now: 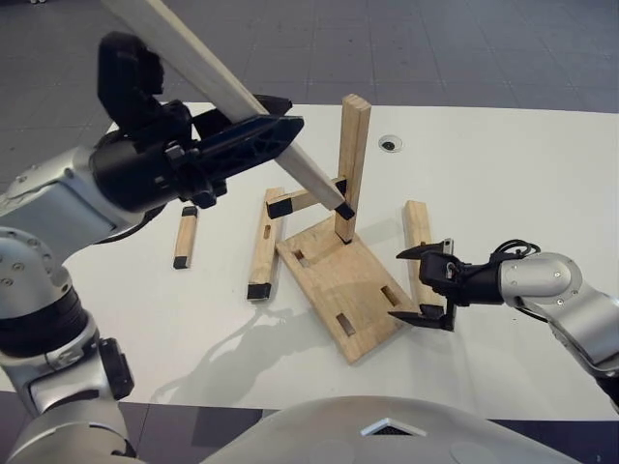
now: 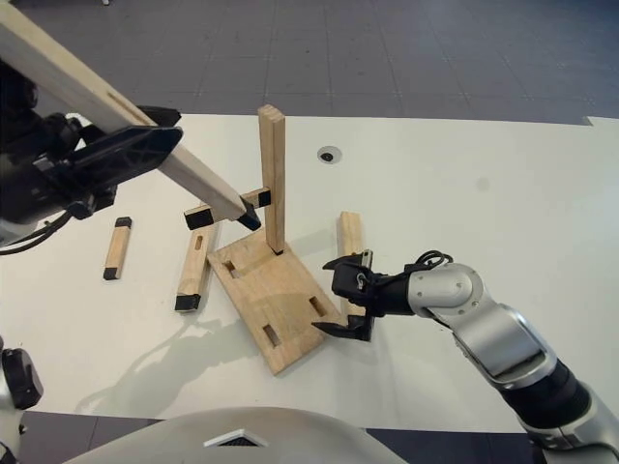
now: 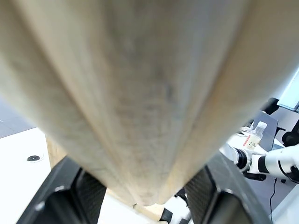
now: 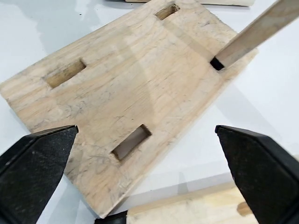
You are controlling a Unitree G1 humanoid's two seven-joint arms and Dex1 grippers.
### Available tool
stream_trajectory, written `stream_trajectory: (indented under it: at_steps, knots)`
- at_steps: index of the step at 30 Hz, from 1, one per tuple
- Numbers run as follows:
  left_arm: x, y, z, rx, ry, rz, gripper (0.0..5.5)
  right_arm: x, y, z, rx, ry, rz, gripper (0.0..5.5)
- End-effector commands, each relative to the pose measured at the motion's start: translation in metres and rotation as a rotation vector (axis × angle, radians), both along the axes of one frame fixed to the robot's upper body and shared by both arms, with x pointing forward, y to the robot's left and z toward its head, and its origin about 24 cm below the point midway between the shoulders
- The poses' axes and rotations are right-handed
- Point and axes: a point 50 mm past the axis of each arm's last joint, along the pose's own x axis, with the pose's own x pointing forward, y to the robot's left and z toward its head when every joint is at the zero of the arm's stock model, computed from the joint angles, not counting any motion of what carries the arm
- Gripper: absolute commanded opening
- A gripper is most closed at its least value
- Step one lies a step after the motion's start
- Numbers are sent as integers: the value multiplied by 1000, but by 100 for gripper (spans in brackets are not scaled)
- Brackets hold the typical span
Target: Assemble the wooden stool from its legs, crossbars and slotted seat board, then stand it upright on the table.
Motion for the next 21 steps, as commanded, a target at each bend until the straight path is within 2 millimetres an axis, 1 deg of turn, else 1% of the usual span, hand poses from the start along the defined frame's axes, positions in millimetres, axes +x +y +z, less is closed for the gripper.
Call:
stream_trajectory:
  at_steps: [1, 5, 7, 9, 11, 14, 16, 18, 21]
  knots:
    - [-13, 11, -13, 129, 9, -12, 205, 16, -8, 12, 19, -41, -69, 550]
    - [-16, 29, -42, 286, -15, 6, 205, 26, -10, 18, 36, -68, -96, 550]
    - [-17, 34, -50, 328, -43, 6, 205, 27, -10, 19, 37, -70, -94, 550]
    - [-13, 38, -58, 348, -80, 45, 205, 28, -11, 20, 36, -72, -93, 550]
    - [-9, 40, -65, 338, -90, 76, 205, 30, -11, 21, 34, -75, -91, 550]
    - [-3, 37, -90, 350, -62, 140, 205, 32, -11, 24, 32, -84, -80, 550]
    - [-3, 36, -103, 372, -40, 159, 205, 34, -11, 26, 32, -90, -73, 550]
    - [-6, 33, -114, 380, -20, 148, 205, 36, -11, 28, 33, -97, -69, 550]
    - [-5, 33, -122, 375, -9, 165, 205, 37, -11, 30, 34, -99, -64, 550]
